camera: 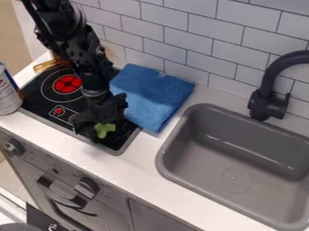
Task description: Put the green vegetable in the right side of the burner
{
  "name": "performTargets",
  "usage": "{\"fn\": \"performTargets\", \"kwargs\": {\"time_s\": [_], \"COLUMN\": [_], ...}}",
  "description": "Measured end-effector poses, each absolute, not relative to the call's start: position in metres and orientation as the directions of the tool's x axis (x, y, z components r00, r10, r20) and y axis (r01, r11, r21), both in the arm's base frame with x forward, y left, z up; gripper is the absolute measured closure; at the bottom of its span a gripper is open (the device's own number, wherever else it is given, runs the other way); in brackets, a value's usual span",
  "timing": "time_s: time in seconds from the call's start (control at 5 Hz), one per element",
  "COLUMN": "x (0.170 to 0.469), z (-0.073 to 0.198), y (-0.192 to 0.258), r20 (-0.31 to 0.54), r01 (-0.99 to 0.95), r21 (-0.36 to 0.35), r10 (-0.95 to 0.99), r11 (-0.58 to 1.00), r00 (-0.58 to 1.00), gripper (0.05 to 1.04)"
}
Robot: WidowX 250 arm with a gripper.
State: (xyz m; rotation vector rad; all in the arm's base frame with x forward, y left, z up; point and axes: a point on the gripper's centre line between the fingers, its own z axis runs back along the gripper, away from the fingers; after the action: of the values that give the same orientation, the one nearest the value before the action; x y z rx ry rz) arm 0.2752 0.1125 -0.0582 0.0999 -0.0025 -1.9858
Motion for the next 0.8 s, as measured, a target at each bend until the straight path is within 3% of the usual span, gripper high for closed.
{"fn": "performTargets", "kwargs": {"time_s": [0.4,0.8], "x": [0.267,0.304], "z": [-0.053,-0.005], "y": [0.119,0.176], "r20": [0.03,0.009], "r01": [0.936,0.969], "r21": [0.026,0.218], "r10": [-0.936,-0.993], "r11": [-0.351,-0.114], "r00": [-0.351,-0.119], "gripper": [0.334,0.334]}}
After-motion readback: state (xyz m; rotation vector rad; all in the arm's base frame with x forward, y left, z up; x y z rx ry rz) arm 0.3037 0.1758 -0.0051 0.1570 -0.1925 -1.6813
